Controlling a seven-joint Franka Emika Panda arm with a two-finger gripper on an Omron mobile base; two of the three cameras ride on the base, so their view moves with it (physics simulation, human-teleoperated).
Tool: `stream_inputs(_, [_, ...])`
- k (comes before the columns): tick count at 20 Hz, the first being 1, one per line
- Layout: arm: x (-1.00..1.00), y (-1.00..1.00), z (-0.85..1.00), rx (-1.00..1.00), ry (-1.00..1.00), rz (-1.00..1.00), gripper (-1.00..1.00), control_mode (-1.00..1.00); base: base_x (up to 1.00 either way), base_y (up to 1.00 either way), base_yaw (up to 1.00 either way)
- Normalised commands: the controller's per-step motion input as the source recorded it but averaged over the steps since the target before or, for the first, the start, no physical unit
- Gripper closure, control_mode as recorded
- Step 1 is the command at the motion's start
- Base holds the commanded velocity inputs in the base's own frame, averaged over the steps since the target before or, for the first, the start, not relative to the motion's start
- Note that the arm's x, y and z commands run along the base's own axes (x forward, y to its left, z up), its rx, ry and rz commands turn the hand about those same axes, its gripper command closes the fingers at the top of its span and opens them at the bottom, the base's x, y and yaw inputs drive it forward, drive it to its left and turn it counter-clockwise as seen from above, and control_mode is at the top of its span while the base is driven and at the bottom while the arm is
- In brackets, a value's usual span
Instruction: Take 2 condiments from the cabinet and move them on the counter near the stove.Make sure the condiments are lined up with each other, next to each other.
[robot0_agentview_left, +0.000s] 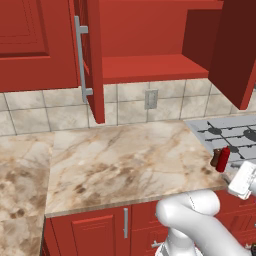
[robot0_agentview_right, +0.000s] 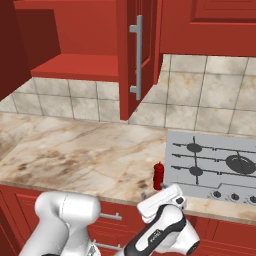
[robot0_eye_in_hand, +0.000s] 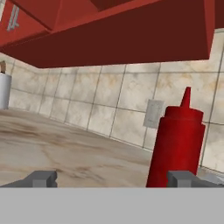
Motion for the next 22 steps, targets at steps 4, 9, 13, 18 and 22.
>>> stream_inputs(4, [-0.35,0.00,0.28,0.00,-0.07,0.00,-1.00,-1.00,0.00,0.00,0.00])
stream_inputs(9, [-0.27,0.00,0.40,0.00,-0.03,0.00,-1.00,-1.00,0.00,0.00,0.00])
stream_inputs(13, [-0.29,0.00,0.39,0.00,0.00,0.00,-1.00,-1.00,0.00,0.00,0.00])
stream_inputs(18, [-0.27,0.00,0.38,-0.02,0.00,0.00,-1.00,-1.00,0.00,0.00,0.00])
stream_inputs(22, [-0.16,0.00,0.48,-0.03,0.00,0.00,-1.00,-1.00,0.00,0.00,0.00])
